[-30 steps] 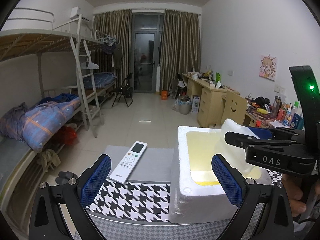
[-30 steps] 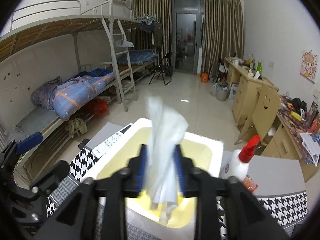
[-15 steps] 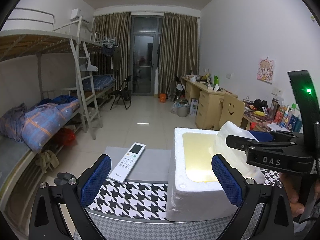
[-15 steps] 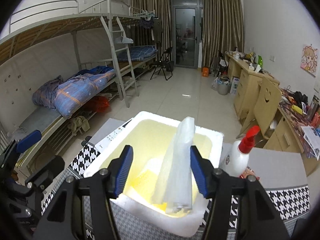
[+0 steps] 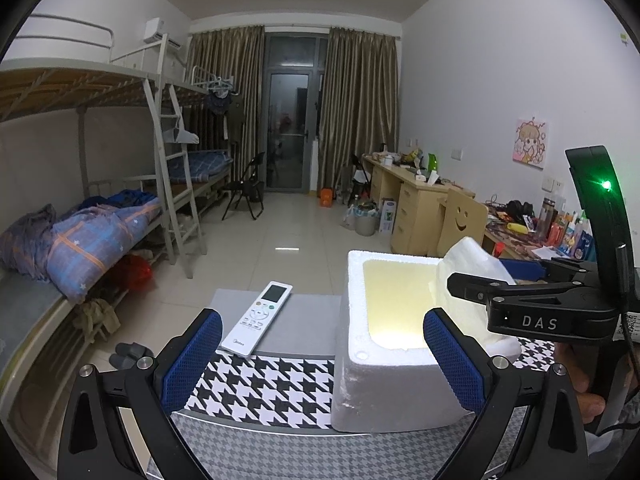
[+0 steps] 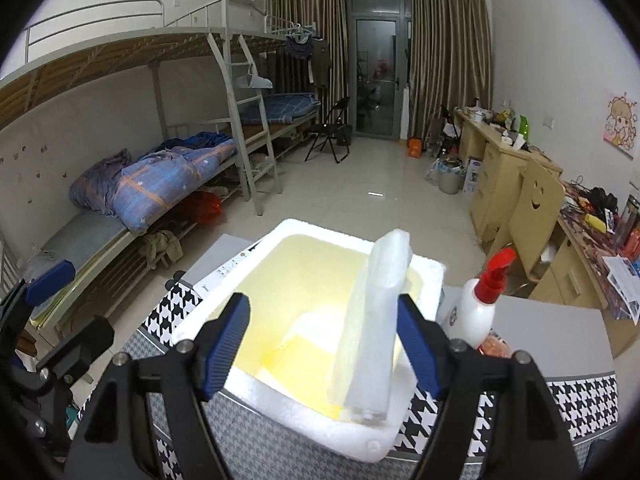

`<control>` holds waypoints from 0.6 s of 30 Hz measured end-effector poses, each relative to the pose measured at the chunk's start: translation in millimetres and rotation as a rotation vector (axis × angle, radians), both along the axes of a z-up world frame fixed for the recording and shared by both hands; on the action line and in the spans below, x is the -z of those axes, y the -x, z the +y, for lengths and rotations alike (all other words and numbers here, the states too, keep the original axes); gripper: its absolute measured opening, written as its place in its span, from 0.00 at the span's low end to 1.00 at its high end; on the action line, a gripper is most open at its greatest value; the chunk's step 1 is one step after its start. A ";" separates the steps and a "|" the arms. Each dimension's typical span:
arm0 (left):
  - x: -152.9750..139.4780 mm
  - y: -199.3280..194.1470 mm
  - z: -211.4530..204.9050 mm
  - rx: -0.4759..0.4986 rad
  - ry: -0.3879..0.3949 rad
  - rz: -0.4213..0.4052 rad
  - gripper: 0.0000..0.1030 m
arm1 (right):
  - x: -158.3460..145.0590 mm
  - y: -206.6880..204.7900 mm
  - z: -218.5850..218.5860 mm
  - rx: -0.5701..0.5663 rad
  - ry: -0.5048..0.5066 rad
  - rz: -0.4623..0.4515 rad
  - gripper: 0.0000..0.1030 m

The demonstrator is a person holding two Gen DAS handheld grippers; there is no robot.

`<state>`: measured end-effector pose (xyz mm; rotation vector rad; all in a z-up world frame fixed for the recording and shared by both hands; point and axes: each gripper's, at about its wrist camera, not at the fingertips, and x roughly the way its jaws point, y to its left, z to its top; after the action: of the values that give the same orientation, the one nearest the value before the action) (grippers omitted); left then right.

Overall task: Organize soft objects
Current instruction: 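Lower the tissue into the foam box and open the right gripper, then withdraw both open tools from the foam box back toward the table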

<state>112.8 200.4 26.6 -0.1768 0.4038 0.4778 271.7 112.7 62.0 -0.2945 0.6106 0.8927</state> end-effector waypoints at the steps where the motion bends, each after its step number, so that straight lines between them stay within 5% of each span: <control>1: 2.2 1.6 -0.5 0.000 0.000 0.003 0.98 | 0.9 -0.1 1.5 0.006 0.011 -0.011 0.76; 7: 5.3 1.5 -0.6 0.004 0.001 0.004 0.98 | 15.8 -5.4 9.7 -0.003 0.121 -0.019 0.76; 18: 10.0 0.1 -4.4 0.026 0.009 0.011 0.98 | 8.7 -8.4 -15.9 -0.005 0.073 -0.016 0.76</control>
<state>112.8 196.1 16.5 -0.1776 0.4182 0.4520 280.0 96.7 53.4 -0.3684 0.6289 0.8730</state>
